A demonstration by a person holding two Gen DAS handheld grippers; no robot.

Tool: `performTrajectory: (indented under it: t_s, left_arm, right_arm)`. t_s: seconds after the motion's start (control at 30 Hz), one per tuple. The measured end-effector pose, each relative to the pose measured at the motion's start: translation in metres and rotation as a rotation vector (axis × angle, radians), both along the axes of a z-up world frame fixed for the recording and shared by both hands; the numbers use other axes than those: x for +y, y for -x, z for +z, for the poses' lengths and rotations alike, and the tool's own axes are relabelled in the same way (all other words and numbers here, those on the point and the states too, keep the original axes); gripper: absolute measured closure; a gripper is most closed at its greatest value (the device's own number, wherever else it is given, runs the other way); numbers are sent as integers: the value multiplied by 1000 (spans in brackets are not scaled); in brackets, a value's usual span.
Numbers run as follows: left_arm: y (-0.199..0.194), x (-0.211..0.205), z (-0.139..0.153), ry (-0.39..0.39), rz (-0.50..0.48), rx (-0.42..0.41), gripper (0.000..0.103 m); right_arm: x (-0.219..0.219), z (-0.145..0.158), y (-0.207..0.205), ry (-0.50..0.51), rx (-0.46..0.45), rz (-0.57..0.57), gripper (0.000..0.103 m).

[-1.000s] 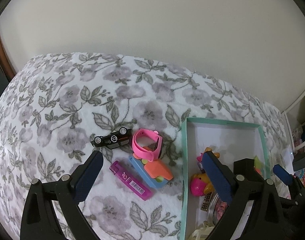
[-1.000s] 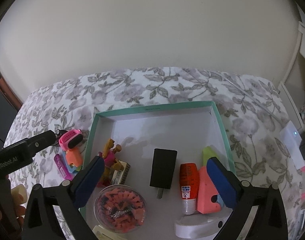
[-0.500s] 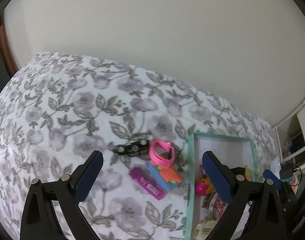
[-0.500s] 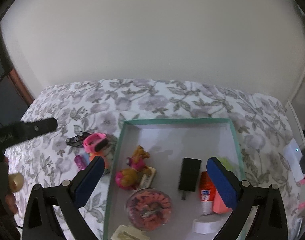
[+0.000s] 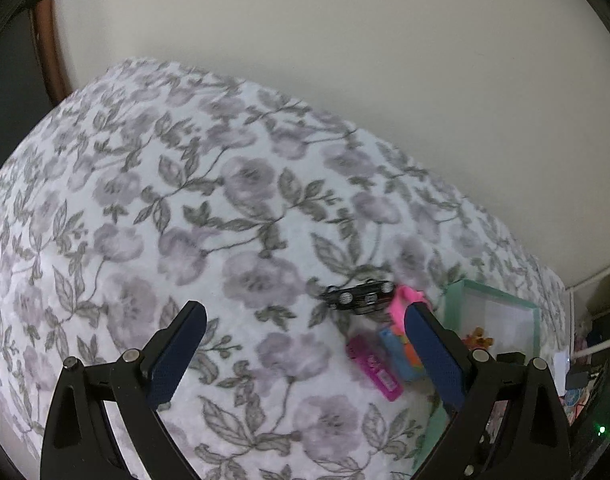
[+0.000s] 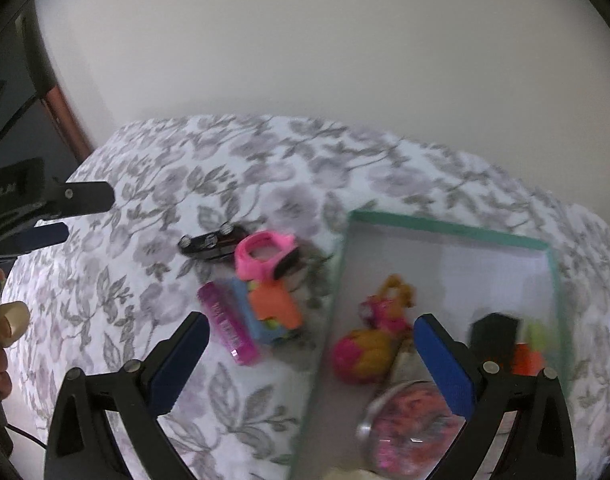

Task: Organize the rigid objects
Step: 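Move the left tool to the black toy car while the right tool moves to the pink watch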

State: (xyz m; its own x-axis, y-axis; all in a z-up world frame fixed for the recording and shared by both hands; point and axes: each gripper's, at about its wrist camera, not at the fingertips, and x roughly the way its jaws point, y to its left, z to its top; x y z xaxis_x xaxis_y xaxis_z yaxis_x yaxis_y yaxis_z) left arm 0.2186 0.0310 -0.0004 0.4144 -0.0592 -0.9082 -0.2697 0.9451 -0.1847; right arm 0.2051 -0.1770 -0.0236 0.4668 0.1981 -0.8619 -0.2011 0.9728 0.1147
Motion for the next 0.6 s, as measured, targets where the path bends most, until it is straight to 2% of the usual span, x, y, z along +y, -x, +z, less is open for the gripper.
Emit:
performTrajectory:
  t_s: [0.27, 0.4, 0.47, 0.6]
  left_arm:
    - [-8, 8, -37, 59, 22, 92, 4]
    - [-14, 2, -46, 85, 4, 93, 4]
    - [-19, -2, -51, 99, -12, 89, 4]
    - [-30, -7, -62, 139, -67, 66, 4]
  right_arm:
    - [18, -14, -6, -20, 19, 21, 0]
    - [15, -14, -16, -46, 30, 0, 1]
    - [15, -15, -23, -58, 40, -3, 9]
    - [21, -16, -36, -61, 52, 14, 12]
